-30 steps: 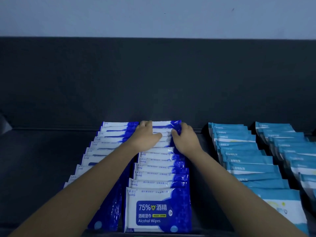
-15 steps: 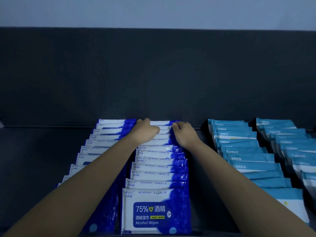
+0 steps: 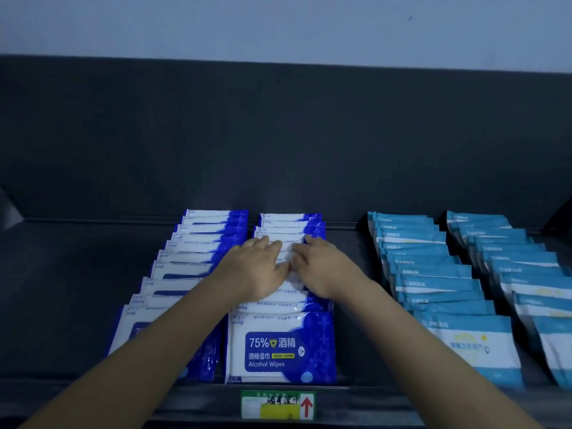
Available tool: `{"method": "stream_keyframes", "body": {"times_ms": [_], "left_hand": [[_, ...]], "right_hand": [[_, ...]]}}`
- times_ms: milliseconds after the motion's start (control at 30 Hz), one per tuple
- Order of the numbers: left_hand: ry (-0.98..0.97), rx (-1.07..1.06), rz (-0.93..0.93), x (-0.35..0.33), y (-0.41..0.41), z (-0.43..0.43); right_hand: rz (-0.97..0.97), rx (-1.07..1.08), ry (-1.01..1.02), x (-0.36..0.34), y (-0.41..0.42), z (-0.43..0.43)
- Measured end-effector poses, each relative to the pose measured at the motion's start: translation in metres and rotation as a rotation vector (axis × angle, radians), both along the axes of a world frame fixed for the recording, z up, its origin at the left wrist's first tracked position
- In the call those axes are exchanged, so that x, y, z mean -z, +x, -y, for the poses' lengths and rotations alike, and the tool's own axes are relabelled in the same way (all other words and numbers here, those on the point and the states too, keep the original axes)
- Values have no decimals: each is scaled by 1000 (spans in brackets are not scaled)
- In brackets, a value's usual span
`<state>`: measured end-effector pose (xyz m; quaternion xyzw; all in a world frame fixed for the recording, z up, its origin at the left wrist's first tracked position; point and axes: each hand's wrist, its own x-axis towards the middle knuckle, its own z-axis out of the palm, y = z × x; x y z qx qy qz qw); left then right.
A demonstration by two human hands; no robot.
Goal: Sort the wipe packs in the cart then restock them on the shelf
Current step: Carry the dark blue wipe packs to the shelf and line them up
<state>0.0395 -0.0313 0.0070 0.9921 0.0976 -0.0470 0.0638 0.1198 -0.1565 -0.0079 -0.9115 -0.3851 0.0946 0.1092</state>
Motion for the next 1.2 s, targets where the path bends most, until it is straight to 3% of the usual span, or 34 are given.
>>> {"method": "stream_keyframes", "body": {"times_ms": [200, 300, 400, 533, 633, 867, 1200], "left_hand": [[9, -25, 149, 12, -35, 18], [29, 18, 378, 5, -51, 25], [-15, 75, 456, 5, -71, 25], [-23, 125, 423, 19, -92, 27], [91, 130, 385, 29, -98, 36], [216, 100, 308, 38, -80, 40], [117, 98, 180, 42, -79, 39]], "right_hand": [[4, 66, -35, 19, -17, 3], [107, 190, 210, 2, -29, 13], [236, 365, 426, -13, -61, 30], [104, 500, 373, 2, -107, 43], [-45, 542, 531, 17, -117, 41], [-2, 503, 576, 44, -100, 23], [-12, 419, 435, 43, -94, 27]]}}
